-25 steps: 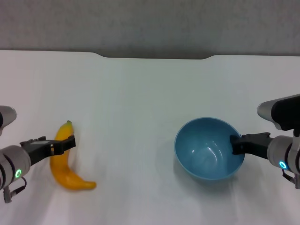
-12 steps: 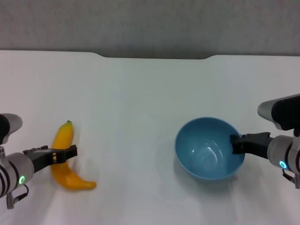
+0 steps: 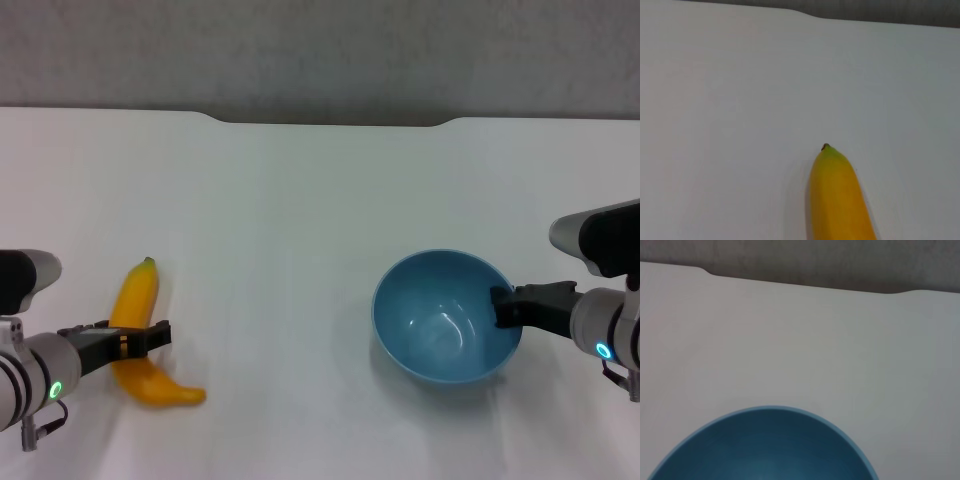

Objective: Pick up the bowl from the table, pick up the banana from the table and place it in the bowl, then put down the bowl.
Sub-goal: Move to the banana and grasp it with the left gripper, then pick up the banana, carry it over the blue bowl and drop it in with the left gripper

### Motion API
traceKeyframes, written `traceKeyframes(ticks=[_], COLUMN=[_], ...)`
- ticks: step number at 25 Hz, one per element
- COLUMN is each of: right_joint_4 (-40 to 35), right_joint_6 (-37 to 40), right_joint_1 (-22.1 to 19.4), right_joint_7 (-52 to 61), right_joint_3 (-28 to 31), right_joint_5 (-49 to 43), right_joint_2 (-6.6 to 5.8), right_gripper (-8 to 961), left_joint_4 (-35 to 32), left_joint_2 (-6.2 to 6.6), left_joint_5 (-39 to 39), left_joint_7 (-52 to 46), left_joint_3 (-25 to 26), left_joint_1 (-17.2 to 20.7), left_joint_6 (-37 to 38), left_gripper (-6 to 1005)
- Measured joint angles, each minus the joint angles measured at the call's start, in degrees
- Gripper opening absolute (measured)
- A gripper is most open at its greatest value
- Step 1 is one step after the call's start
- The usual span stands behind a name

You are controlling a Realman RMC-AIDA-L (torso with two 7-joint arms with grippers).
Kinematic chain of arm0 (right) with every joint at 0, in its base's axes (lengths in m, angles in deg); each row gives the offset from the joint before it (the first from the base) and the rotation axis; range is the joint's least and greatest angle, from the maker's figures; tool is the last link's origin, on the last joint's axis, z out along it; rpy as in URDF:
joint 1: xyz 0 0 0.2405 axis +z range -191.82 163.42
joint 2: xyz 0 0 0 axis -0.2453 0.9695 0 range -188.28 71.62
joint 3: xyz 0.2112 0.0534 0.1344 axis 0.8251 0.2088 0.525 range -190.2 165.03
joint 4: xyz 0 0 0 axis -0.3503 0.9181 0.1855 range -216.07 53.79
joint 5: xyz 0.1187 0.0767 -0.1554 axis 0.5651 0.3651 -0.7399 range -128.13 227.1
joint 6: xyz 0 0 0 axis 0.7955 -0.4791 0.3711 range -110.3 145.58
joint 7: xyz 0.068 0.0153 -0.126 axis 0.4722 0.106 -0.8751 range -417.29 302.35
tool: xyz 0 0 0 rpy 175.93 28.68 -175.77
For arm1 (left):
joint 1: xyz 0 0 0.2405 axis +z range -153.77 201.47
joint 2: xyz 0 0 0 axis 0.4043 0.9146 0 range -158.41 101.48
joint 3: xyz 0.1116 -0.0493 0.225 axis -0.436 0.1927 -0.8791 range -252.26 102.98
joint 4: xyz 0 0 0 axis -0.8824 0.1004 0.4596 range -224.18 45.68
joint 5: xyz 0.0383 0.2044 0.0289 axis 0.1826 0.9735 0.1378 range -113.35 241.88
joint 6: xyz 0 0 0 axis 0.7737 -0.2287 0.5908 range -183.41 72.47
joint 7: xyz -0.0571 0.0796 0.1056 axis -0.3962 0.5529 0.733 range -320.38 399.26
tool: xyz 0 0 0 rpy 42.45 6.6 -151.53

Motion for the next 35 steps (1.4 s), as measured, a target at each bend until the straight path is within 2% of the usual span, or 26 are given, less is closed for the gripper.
traceKeyframes(ticks=[4, 10, 14, 21, 28, 32, 35], right_joint_4=[0.1, 0.2, 0.3, 0.6, 0.6, 0.6, 0.8], right_joint_6=[0.0, 0.0, 0.0, 0.3, 0.7, 0.8, 1.0], right_joint_1=[-0.2, -0.5, -0.5, -0.6, -1.0, -1.1, -0.7], right_joint_7=[-0.1, -0.6, -0.6, -0.6, -0.6, -0.7, -0.7], right_joint_3=[0.0, 0.1, 0.1, 0.2, 0.2, 0.0, -0.7], right_joint_5=[0.0, 0.0, 0.0, 0.0, 0.0, 0.0, 0.2], right_joint_2=[0.0, 0.07, 0.09, 0.09, 0.09, 0.11, 0.18], right_gripper=[40, 41, 41, 42, 43, 44, 44], left_joint_4=[-0.2, 0.2, 0.0, 0.5, 10.3, 14.9, 17.2], left_joint_2=[0.02, 0.03, 0.09, 0.22, 0.56, 0.65, 0.61], left_joint_5=[0.0, 0.0, 0.0, 0.0, -2.1, -8.2, -15.8], left_joint_7=[0.1, 0.4, 0.5, 0.5, 1.2, 5.0, 10.8], left_joint_3=[-0.1, -0.1, 0.0, -0.1, 0.3, 0.7, 0.5], left_joint_1=[-0.2, -0.1, -0.2, 0.0, 3.9, 5.4, 5.7], left_joint_6=[-0.1, -0.1, -0.1, -0.4, -1.2, -3.8, -5.5], left_gripper=[878, 704, 536, 536, 535, 535, 533])
